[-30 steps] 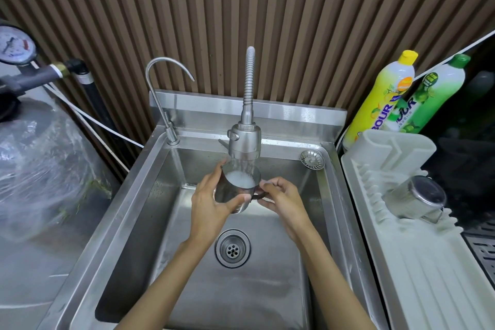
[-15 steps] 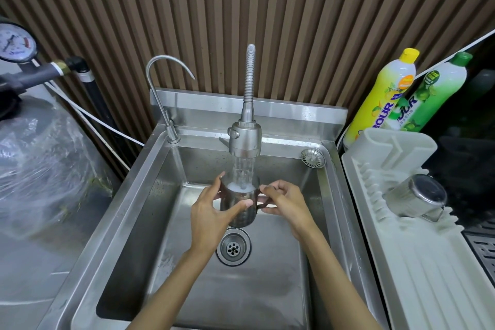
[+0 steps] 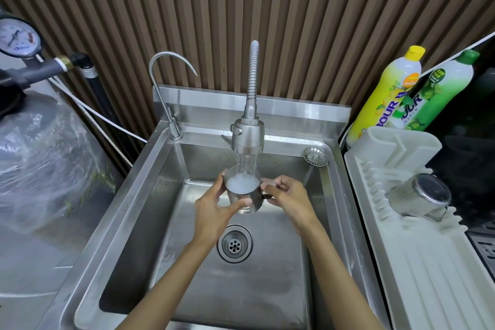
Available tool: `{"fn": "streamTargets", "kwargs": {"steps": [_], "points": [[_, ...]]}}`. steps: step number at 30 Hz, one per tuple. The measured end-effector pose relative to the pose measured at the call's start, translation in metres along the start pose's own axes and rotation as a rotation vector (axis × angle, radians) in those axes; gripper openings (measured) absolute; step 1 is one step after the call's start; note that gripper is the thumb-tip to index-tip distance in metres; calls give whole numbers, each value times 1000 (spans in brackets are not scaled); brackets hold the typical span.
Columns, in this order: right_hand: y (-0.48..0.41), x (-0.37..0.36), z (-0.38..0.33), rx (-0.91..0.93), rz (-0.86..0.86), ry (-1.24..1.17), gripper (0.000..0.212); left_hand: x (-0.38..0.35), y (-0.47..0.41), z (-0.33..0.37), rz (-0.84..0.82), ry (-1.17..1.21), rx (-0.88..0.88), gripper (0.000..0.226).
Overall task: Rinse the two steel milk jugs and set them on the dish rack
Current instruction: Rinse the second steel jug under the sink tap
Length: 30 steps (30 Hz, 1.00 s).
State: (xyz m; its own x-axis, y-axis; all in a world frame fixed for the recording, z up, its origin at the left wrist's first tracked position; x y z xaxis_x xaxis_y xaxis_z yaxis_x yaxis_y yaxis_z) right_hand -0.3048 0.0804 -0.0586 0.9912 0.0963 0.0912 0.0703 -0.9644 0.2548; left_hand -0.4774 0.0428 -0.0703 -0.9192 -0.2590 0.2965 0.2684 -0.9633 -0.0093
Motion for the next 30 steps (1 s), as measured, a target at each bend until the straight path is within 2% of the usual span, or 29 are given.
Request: {"fn": "streamTargets", "kwargs": {"steps": [3, 6, 11, 14, 19, 24, 27, 30], "points": [[-1, 3, -11, 70, -15, 74, 25, -2, -2, -2, -7, 47, 19, 79], [-2, 5, -16, 81, -29, 47, 20, -2, -8, 7, -5, 74, -11, 77], [0, 1, -12, 50, -82, -126, 27, 4, -14, 32, 8, 8, -135, 86], [0, -4, -9, 25, -110, -213, 26, 5, -14, 39, -4, -4, -155, 85], [-1, -8, -2, -24, -124, -252, 21, 8, -14, 39, 4, -47, -163, 76], [-1, -10, 3, -71, -150, -265, 22, 9, -13, 34, -7, -83, -159, 81], [-4, -10, 5, -115, -173, -185, 30, 9, -12, 30, -25, -102, -147, 79], [-8, -11, 4, -142, -238, 65, 31, 6, -10, 26, -52, -118, -137, 84]]}}
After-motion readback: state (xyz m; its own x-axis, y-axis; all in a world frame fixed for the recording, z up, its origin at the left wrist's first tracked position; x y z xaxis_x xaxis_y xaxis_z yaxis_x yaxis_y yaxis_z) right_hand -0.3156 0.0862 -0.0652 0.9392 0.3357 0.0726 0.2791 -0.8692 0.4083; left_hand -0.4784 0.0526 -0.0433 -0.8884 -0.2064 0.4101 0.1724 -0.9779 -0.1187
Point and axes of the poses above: each hand's wrist, its own y-axis away from the middle knuckle, its own x-axis out of the back of the hand, z = x × y, the point moved 9 cm from there along -y, towards the middle knuckle, and after that the axes turned 1 degree about -y, right-handed, at the moved point
